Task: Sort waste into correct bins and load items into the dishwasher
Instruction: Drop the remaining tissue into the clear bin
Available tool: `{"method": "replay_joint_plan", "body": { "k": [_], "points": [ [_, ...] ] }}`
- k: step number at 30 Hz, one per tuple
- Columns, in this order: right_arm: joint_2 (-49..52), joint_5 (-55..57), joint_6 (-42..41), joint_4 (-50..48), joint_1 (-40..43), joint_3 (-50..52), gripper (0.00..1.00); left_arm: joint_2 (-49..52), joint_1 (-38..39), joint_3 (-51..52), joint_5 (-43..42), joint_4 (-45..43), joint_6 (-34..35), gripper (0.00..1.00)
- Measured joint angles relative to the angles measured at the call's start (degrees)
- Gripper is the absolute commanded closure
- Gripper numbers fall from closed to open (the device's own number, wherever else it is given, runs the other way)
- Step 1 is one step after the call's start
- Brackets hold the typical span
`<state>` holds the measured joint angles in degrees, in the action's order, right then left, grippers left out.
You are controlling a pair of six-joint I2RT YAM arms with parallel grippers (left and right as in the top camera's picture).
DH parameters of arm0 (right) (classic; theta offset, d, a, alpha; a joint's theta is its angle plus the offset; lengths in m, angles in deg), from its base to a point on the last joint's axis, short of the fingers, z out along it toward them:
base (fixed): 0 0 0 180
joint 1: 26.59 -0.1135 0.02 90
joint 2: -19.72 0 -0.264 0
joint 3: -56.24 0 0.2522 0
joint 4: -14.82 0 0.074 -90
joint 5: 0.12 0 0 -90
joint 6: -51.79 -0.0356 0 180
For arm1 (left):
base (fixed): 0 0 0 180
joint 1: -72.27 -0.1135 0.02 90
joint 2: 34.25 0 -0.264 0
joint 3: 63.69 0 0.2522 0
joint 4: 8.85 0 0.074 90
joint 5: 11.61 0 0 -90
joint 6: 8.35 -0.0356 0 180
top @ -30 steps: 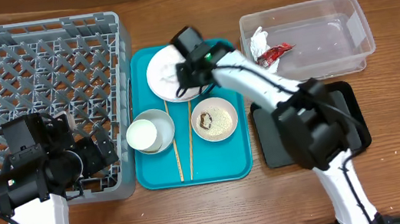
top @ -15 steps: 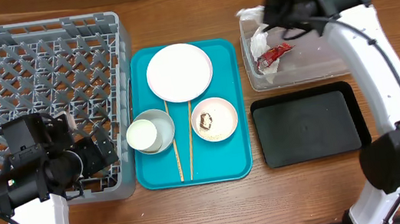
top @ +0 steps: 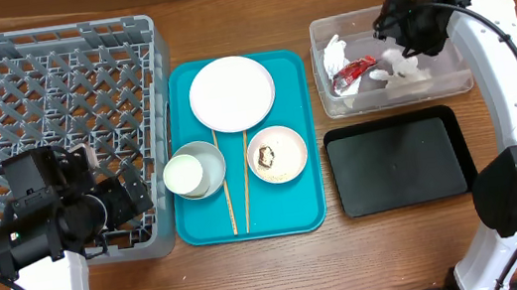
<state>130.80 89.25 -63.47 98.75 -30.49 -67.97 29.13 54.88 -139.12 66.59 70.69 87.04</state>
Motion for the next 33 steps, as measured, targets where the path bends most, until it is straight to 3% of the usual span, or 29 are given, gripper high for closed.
{"method": "replay_joint_plan", "body": {
  "k": [5, 14, 23, 28, 33],
  "points": [
    [-0.8, -1.6, 1.0, 2.5, 0.7, 0.0, 0.23, 0.0, 0.0, 0.0, 0.0, -0.8, 0.0, 0.00],
    [-6.6, -9.5, 6.7, 14.1, 11.0, 0.0, 0.22, 0.0, 0.7, 0.0, -4.6, -5.9, -3.0, 0.00],
    [-6.7, -13.8, 13.2, 21.3, 14.8, 0.0, 0.27, 0.3, 10.2, 0.0, -5.1, -7.1, -5.6, 0.00],
    [-8.9, -14.1, 15.9, 23.0, 15.0, 0.7, 0.27, 1.1, 11.5, 0.0, -4.9, -6.3, -5.8, 0.00],
    [-18.6, -14.1, 17.0, 19.8, 15.0, 8.1, 0.25, 1.3, 11.5, 0.0, -4.5, -5.7, -5.8, 0.00]
  ]
}}
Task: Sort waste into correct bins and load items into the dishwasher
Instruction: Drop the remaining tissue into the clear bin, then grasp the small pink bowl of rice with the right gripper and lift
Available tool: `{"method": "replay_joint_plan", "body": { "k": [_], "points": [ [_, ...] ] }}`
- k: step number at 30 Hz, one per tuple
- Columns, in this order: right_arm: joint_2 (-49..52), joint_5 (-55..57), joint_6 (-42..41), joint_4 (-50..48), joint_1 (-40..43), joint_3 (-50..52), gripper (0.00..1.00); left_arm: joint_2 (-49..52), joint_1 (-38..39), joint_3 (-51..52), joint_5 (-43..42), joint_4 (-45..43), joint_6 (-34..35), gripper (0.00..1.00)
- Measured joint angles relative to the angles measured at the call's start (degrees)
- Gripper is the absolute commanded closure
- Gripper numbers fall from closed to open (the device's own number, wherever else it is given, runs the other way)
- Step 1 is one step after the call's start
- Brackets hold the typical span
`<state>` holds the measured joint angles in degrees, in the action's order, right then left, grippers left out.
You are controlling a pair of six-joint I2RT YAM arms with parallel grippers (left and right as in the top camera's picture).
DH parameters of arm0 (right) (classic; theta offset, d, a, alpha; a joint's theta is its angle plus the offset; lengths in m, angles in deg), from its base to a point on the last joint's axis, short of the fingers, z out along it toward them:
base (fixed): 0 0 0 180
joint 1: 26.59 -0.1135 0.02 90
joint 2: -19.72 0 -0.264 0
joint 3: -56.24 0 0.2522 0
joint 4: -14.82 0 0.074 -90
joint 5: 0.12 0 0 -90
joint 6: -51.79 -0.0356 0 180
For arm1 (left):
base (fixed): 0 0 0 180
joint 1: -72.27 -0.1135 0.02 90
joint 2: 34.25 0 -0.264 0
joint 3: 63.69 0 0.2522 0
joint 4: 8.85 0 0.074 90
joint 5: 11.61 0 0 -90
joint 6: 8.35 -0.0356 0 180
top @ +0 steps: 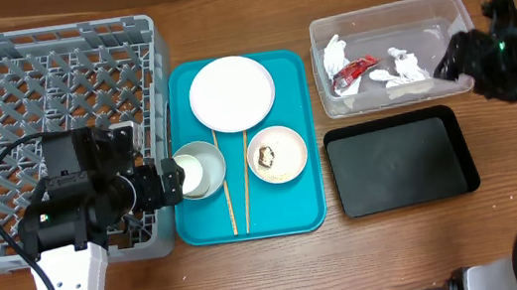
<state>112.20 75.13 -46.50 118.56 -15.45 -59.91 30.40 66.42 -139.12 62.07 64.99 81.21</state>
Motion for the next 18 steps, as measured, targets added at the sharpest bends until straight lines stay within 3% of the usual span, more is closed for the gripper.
{"method": "replay_joint_plan", "body": {
  "k": [5, 8, 16, 18],
  "points": [
    [-11.4, 0.1, 0.6, -6.1, -1.7, 10.6, 0.23, 0.0, 0.0, -0.1, 0.0, 0.1, 0.0, 0.00],
    [-14.3, 0.2, 1.1, -9.6, -7.3, 14.0, 0.24, 0.0, 0.0, -0.1, 0.0, 0.1, 0.0, 0.00],
    [-10.3, 1.7, 2.2, -18.6, -29.4, 14.7, 0.38, 0.0, 0.0, -0.1, 0.1, 0.4, 0.0, 0.00],
    [-7.9, 2.1, 2.3, -20.5, -33.7, 14.7, 0.45, 0.0, 0.0, -0.1, 0.1, 0.8, 0.0, 0.00]
  ]
}}
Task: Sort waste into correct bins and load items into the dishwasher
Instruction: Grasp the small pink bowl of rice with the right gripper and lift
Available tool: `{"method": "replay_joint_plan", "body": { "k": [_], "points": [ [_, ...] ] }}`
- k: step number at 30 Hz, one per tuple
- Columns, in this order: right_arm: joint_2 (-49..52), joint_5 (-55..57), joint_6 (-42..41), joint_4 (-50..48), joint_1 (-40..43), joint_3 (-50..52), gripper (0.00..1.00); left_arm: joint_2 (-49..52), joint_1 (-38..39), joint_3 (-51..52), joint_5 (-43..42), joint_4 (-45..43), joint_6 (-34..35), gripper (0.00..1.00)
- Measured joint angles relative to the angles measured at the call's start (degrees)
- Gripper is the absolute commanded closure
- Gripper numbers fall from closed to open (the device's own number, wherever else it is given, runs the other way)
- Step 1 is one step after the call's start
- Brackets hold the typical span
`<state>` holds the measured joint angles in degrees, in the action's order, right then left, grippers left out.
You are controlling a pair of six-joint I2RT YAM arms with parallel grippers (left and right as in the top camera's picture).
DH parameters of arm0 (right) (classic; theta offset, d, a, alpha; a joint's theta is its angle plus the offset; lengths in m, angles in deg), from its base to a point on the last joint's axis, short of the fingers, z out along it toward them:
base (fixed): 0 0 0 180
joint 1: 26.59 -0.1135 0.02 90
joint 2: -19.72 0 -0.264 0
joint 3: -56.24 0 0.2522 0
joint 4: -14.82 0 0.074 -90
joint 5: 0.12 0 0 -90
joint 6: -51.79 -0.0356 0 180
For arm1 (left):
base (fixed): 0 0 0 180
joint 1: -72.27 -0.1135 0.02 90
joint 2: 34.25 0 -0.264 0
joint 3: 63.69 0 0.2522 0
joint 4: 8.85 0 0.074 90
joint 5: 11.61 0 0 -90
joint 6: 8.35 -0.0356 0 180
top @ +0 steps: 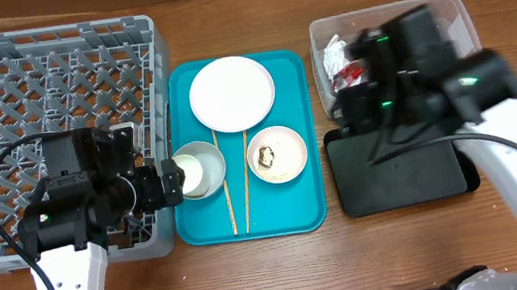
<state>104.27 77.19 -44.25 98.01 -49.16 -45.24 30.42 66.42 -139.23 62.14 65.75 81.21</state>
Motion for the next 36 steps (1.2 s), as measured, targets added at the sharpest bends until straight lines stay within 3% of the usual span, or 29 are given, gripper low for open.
{"method": "replay_joint_plan", "body": {
  "k": [7, 14, 30, 36],
  "points": [
    [11.5, 0.5, -1.3, -5.7, -11.6, 0.0, 0.49, 0.0, 0.0, 0.0, 0.0, 0.4, 0.0, 0.00],
    [21.2, 0.8, -4.0, -11.4, -17.1, 0.1, 0.55, 0.0, 0.0, 0.0, 0.0, 0.4, 0.0, 0.00],
    [32.0, 3.3, -8.5, -21.8, -20.0, 0.2, 0.61, 0.0, 0.0, 0.0, 0.2, 0.4, 0.0, 0.00],
    [33.3, 4.0, -9.4, -22.8, -20.0, 0.2, 0.75, 0.0, 0.0, 0.0, 0.2, 0.4, 0.0, 0.00]
  ]
}}
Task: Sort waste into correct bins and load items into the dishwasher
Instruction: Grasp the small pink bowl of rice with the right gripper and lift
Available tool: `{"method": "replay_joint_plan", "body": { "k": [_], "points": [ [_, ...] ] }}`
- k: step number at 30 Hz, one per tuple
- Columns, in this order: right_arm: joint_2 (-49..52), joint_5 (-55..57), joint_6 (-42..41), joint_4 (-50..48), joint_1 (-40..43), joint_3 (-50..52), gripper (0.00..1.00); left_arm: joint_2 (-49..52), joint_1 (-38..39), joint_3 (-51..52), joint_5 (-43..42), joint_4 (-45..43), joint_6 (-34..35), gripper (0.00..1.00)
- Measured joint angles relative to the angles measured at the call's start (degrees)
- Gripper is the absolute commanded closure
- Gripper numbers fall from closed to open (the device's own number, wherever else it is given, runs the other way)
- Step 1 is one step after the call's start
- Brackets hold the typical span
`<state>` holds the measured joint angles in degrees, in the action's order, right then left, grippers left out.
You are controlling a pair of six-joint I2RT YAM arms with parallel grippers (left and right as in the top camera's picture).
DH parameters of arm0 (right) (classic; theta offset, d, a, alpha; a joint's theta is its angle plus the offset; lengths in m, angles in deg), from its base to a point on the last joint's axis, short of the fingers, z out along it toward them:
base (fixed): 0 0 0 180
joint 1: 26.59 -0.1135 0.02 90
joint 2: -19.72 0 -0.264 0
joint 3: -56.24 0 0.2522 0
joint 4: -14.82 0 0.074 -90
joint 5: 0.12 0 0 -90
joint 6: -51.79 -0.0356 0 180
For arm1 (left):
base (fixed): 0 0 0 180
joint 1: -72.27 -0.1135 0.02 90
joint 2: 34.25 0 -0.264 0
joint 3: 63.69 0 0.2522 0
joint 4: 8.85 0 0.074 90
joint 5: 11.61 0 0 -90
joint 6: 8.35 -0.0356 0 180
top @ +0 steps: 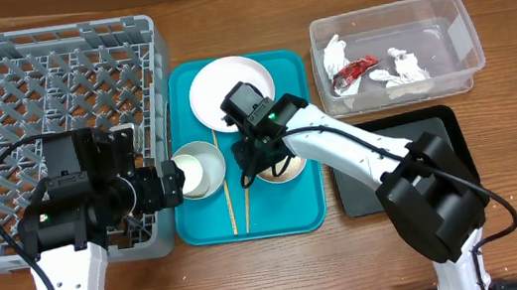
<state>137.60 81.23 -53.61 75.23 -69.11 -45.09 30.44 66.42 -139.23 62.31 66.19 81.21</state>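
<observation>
A teal tray carries a white plate, a small bowl, a white cup and two chopsticks. My left gripper lies at the cup's left rim, fingertips against its wall; whether they are pinching it is unclear. My right gripper hangs over the bowl's left half, its fingers hidden under the wrist. The arm covers the plate's lower right edge. The grey dish rack stands at the left. The clear bin at the back right holds white tissues and a red wrapper.
A black tray lies in front of the clear bin, with my right arm stretched across its upper left part. My left arm overlaps the rack's front right corner. Bare wood table runs along the front edge.
My right arm has moved left from over the black tray and bin edge to over the bowl on the teal tray. The left gripper and the cup have not moved.
At first my right gripper was in the clear bin and my left gripper was over the rack's front corner. Then the left gripper was at the cup's rim and the right arm was right of the bin. The right arm was then over the black tray, now over the bowl.
</observation>
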Motion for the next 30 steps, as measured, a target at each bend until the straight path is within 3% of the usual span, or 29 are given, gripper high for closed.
{"method": "replay_joint_plan", "body": {
  "k": [19, 30],
  "points": [
    [0.7, 0.7, -3.6, 0.7, 0.0, 0.7, 0.96, 0.0, 0.0, 0.0, 0.0, 0.0, 0.0, 0.00],
    [0.3, 2.0, -3.6, 7.8, 0.1, -2.2, 0.96, 0.0, 0.0, 0.0, 0.0, 0.2, 0.0, 0.00]
  ]
}}
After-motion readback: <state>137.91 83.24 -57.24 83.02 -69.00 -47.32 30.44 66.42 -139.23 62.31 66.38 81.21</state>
